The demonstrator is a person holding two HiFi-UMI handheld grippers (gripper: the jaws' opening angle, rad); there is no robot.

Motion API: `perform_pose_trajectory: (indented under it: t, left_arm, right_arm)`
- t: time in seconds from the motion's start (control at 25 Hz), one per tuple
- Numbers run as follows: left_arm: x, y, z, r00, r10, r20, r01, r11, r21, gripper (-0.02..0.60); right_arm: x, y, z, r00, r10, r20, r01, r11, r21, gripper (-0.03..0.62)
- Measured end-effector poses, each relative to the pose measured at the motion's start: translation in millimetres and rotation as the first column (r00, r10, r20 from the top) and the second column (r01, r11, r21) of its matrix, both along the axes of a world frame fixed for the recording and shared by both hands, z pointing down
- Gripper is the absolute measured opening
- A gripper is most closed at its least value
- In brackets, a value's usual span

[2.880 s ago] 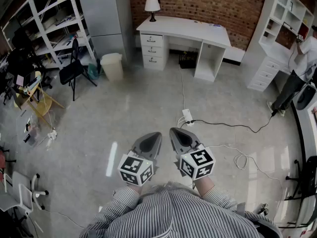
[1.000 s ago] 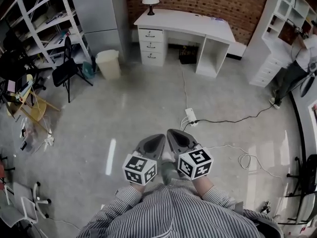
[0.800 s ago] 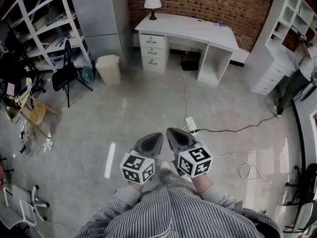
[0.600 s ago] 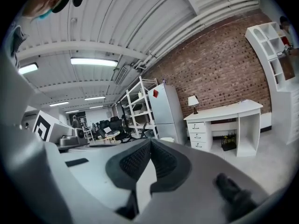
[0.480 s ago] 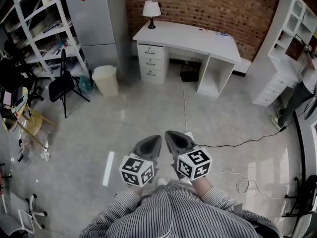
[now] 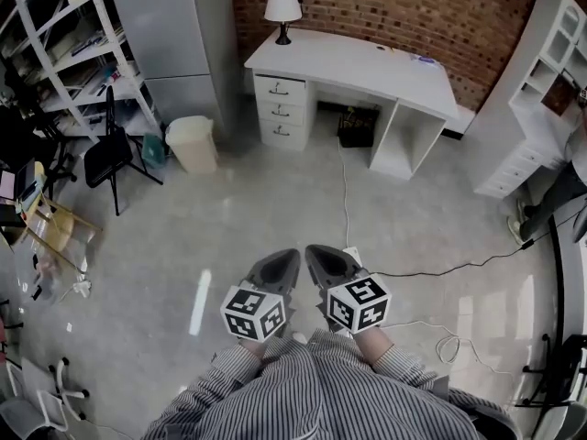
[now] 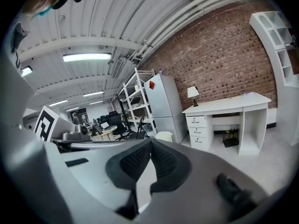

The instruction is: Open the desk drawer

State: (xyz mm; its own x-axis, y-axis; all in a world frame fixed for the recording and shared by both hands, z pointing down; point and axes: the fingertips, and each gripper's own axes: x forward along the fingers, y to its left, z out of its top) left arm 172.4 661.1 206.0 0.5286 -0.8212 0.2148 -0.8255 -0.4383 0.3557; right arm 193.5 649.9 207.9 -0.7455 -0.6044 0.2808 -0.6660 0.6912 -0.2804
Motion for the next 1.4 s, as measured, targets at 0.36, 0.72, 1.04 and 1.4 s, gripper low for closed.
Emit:
perform_pose_trajectory:
  t: [0.36,0.72,1.04,1.4]
  left_arm:
    - [-39,-101,9,0.999,0.023,0.047,-0.023,1.000,0.012,0.011]
    - [-104,-231,-16,0.996,0.074,0.050,-0.076,0.996,0.040,0.011]
    - [-147,-315,-19,0.993,0.104,0.056,-0.107,0.993,0.058,0.011]
    - [-167,-366,-1,0.991,0.126,0.038,-0.127,0.992,0.013,0.011]
  right_arm:
    - [-34,-105,4,0.999,0.042,0.023,-0.043,0.999,0.013,0.015]
    - [-104,-228,-17,0.998,0.061,0.034,-0.063,0.997,0.048,0.015]
    - [-149,-310,-15,0.995,0.095,0.033,-0.097,0.994,0.048,0.015]
    - [-162,-363,1,0.988,0.151,0.021,-0.151,0.989,0.004,0.015]
